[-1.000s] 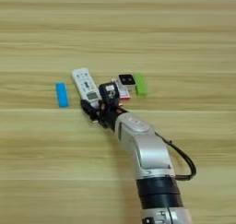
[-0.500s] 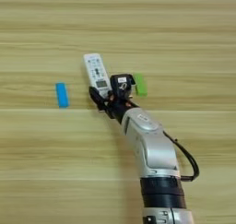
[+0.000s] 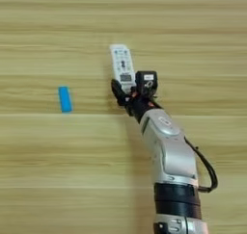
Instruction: Move the objects on the table
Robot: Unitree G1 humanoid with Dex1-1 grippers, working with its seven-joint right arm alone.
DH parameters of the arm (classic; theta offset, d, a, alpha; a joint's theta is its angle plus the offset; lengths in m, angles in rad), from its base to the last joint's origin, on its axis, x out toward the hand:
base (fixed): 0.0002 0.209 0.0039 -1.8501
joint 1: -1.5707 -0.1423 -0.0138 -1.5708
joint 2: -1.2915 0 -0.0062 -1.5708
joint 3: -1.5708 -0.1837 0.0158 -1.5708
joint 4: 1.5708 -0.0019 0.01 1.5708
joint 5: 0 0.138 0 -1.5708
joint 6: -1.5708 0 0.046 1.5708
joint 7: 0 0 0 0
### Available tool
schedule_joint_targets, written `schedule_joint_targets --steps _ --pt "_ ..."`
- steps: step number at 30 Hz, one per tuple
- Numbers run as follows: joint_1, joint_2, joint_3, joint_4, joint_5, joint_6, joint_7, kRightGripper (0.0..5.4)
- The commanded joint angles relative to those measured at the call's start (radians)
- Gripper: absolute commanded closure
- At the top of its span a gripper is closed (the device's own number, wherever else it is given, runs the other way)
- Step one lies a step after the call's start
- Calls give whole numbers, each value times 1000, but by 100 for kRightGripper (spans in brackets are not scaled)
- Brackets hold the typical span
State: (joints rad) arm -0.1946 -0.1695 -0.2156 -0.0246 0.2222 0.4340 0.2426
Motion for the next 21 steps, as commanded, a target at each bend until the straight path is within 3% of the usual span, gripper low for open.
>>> schedule_joint_targets --steps 1,11,21 --pt "-85 -14 -42 -55 27 -60 -34 248" --pt "-122 -49 -156 10 0 -67 -187 248" --pt "-139 -101 -183 94 -35 -74 -256 248"
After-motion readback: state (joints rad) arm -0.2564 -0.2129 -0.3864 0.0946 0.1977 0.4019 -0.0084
